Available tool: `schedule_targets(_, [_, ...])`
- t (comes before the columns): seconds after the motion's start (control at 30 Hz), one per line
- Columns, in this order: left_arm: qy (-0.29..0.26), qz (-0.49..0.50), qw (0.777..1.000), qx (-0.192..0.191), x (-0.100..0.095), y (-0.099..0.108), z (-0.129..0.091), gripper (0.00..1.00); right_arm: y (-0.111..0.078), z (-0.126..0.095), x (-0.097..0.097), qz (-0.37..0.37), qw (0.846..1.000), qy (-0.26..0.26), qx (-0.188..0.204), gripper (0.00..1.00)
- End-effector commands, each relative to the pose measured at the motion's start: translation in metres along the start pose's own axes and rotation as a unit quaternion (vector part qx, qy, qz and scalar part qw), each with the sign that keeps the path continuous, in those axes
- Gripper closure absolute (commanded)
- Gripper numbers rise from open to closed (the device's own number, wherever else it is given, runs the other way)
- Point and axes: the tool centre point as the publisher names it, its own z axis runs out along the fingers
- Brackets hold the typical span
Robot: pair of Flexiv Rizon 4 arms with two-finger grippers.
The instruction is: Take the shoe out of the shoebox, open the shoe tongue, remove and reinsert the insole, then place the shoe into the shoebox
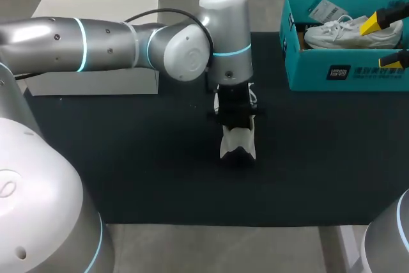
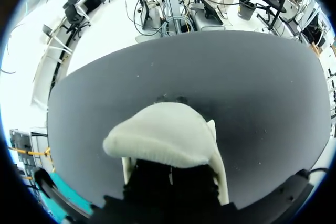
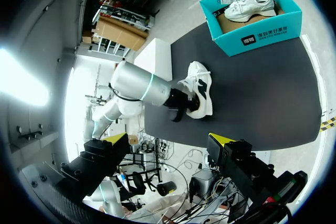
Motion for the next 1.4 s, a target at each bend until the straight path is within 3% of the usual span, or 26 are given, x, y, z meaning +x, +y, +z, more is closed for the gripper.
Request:
schedule_targets(0.03, [-0.005,-0.006,1.000,-0.016,0.005,0.008,-0.010,1.00,0.001,0.001,0.000,0.000,1.000,-0.001,0.001,0.00])
schedule_targets(0.53, [0.021,-0.016,0.998,-0.059,0.011,0.018,0.020,1.00,0.001,0.001,0.000,0.000,1.000,-0.001,0.001,0.00])
schedule_targets(0.87, [-0.025,-0.027,0.996,-0.076,-0.001,0.027,-0.021,1.00,0.001,0.001,0.000,0.000,1.000,-0.001,0.001,0.00])
schedule_targets(0.97, [-0.021,-0.021,0.996,-0.083,-0.002,0.029,-0.021,1.00,0.001,0.001,0.000,0.000,1.000,-0.001,0.001,0.00])
schedule_targets(1.27, [0.020,-0.008,0.996,-0.089,0.005,0.028,0.009,1.00,0.001,0.001,0.000,0.000,1.000,-0.001,0.001,0.00])
schedule_targets(1.4, [0.018,-0.009,0.996,-0.091,0.005,0.026,-0.006,1.00,0.001,0.001,0.000,0.000,1.000,-0.001,0.001,0.00])
